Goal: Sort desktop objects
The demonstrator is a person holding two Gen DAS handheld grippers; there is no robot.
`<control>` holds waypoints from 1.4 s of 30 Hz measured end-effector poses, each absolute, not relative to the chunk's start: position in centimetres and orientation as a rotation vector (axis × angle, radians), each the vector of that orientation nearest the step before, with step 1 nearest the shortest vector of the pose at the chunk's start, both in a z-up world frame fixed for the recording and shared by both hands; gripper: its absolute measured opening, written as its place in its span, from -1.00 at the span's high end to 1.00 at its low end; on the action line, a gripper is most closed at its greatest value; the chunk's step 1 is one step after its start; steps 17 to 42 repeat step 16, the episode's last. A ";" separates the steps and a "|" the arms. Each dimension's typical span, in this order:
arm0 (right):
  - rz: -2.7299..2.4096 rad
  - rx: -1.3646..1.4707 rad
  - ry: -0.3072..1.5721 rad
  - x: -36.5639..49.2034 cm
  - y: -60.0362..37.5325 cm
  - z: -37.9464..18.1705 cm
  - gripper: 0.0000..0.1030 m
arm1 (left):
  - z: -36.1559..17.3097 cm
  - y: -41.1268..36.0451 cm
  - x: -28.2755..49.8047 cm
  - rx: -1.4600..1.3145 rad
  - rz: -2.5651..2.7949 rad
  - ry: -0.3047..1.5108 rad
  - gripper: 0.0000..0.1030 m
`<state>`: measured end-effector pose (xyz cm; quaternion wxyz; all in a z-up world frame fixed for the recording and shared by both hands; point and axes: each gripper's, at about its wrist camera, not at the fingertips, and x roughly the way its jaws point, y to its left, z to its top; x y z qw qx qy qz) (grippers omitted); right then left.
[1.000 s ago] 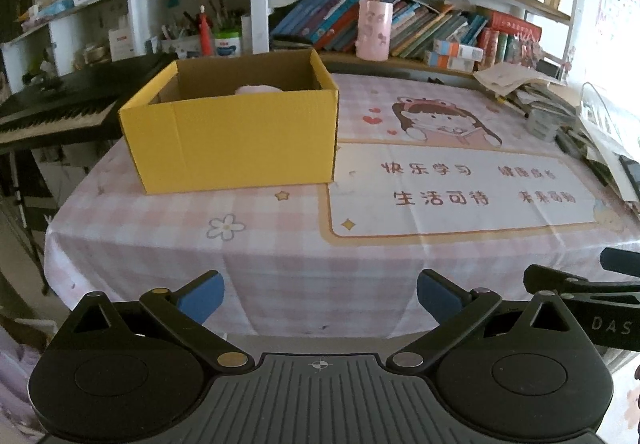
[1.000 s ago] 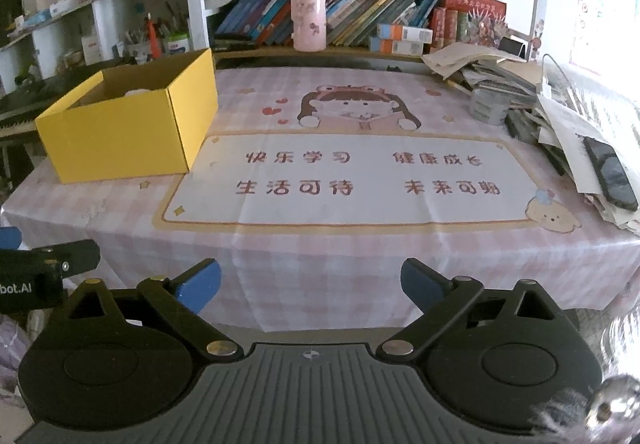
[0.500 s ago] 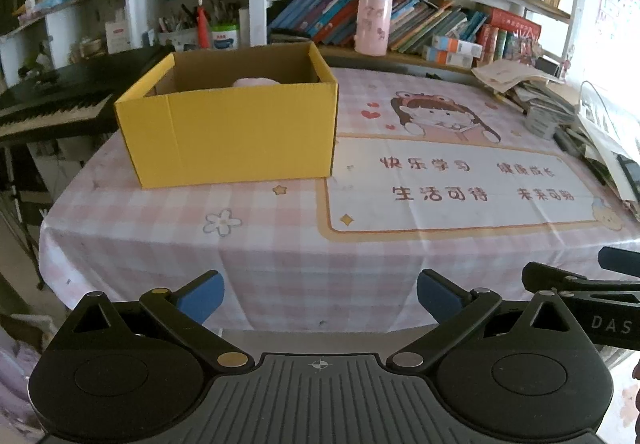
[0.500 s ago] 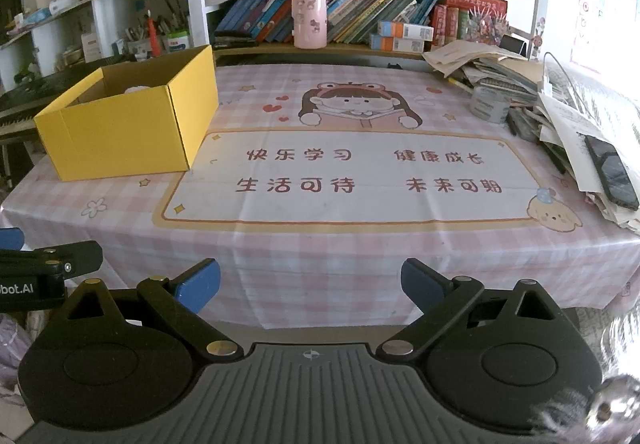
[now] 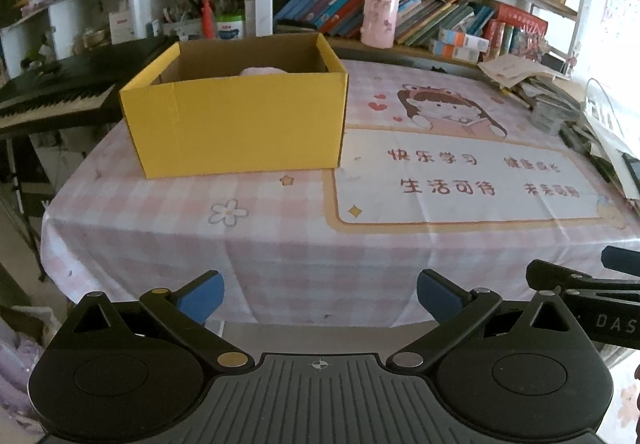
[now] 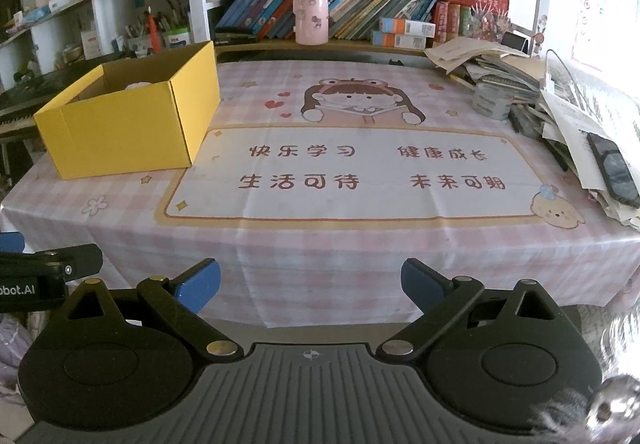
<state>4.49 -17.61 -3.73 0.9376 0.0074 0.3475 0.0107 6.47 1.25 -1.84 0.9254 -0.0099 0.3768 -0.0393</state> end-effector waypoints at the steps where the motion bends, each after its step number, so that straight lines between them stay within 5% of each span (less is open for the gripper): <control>1: 0.023 0.015 0.711 4.5 -17.5 -3.8 -0.89 | -1.9 1.3 6.5 -0.021 -0.080 0.775 -1.00; 42: 0.038 -0.011 0.741 5.6 -17.4 -3.7 -0.89 | -2.2 1.5 7.3 -0.059 -0.053 0.793 -1.00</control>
